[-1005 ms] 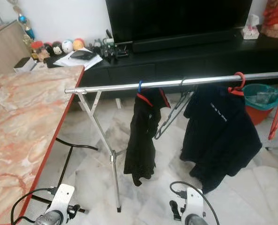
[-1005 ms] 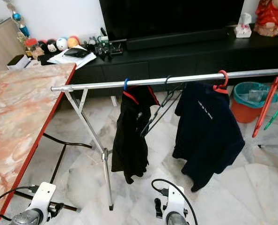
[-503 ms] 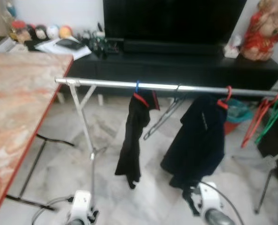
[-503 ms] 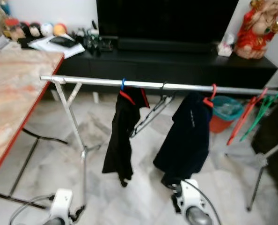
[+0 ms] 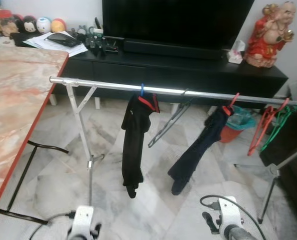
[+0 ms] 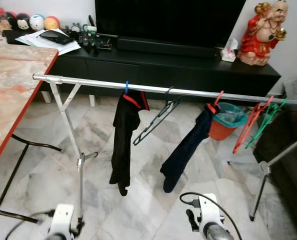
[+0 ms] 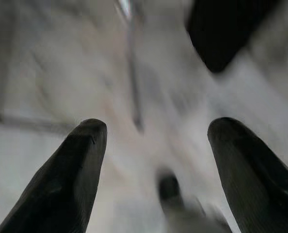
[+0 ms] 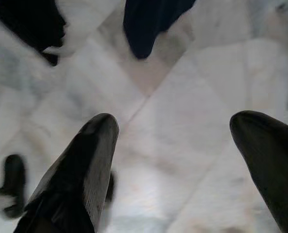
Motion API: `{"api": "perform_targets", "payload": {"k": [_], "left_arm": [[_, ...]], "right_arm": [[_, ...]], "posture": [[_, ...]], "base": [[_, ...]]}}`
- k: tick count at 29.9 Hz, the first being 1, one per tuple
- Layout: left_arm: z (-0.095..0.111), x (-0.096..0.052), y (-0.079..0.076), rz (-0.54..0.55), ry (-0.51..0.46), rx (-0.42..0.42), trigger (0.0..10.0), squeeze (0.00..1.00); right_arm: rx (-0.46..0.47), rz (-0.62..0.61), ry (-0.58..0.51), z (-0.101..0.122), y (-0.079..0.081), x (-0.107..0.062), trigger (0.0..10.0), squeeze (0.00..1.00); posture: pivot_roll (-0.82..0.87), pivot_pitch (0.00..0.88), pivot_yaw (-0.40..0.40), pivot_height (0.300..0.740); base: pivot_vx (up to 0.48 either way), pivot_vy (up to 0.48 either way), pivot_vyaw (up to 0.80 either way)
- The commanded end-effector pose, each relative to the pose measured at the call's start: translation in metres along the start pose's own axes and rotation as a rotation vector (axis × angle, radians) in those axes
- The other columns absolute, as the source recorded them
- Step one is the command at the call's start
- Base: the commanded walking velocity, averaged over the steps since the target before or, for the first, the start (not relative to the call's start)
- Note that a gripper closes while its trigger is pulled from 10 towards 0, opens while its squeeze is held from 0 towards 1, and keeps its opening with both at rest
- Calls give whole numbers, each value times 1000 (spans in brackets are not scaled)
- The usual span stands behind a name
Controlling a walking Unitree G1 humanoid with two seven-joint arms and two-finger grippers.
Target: Hang hanger
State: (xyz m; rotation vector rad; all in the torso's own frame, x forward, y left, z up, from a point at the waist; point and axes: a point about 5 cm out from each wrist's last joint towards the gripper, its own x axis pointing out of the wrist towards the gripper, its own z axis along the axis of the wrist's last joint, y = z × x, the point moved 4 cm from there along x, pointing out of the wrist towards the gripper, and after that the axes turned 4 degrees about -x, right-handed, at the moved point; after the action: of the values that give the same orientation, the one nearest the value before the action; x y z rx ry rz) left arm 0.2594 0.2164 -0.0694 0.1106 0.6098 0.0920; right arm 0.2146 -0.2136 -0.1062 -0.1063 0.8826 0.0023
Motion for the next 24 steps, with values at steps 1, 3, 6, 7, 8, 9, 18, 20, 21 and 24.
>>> {"api": "perform_targets", "payload": {"k": [1, 3, 6, 7, 8, 9, 18, 20, 21, 24], "left_arm": [[27, 5, 4, -10, -111, -1, 10000, 0], [31, 5, 6, -14, -131, 36, 10000, 0], [27, 3, 12, -1, -123, 70, 10000, 0], [25, 2, 15, 5, -117, 74, 10000, 0], [2, -6, 28, 40, -50, 77, 10000, 0], [-12, -11, 35, 61, -8, 72, 10000, 0], [-93, -58, 83, 193, 247, 79, 10000, 0], [-103, -67, 92, 231, 283, 64, 10000, 0], [-104, -68, 92, 232, 285, 64, 10000, 0], [-101, -65, 90, 219, 275, 73, 10000, 0]], "right_arm": [[48, -11, 17, -9, 3, -2, 10000, 0], [66, -10, 15, -10, 7, -1, 10000, 0], [85, -13, 6, -9, 11, -1, 10000, 0], [90, -13, 3, -8, 13, -1, 10000, 0], [105, -34, -9, -5, 14, 0, 10000, 0], [100, -47, -11, -3, 14, 0, 10000, 0], [1, -101, 84, -25, 0, -4, 10000, 0], [60, -98, 57, -27, -3, -7, 10000, 0], [66, -97, 47, -27, -4, -7, 10000, 0], [108, -103, 19, -28, -8, -9, 10000, 0]], "posture": [[58, 0, -68, 740], [58, 0, -54, 740], [58, 0, -30, 740], [54, 0, -21, 740], [49, 0, -11, 740], [47, 0, -9, 740], [40, 0, -26, 740], [34, 0, -33, 740], [33, 0, -36, 740], [32, 0, -40, 740]], "base": [[0, 0, 0], [0, 0, 0], [0, 0, 0], [0, 0, 0], [0, 0, 0], [0, 0, 0], [0, 0, 0], [0, 0, 0], [0, 0, 0], [0, 0, 0]]}}
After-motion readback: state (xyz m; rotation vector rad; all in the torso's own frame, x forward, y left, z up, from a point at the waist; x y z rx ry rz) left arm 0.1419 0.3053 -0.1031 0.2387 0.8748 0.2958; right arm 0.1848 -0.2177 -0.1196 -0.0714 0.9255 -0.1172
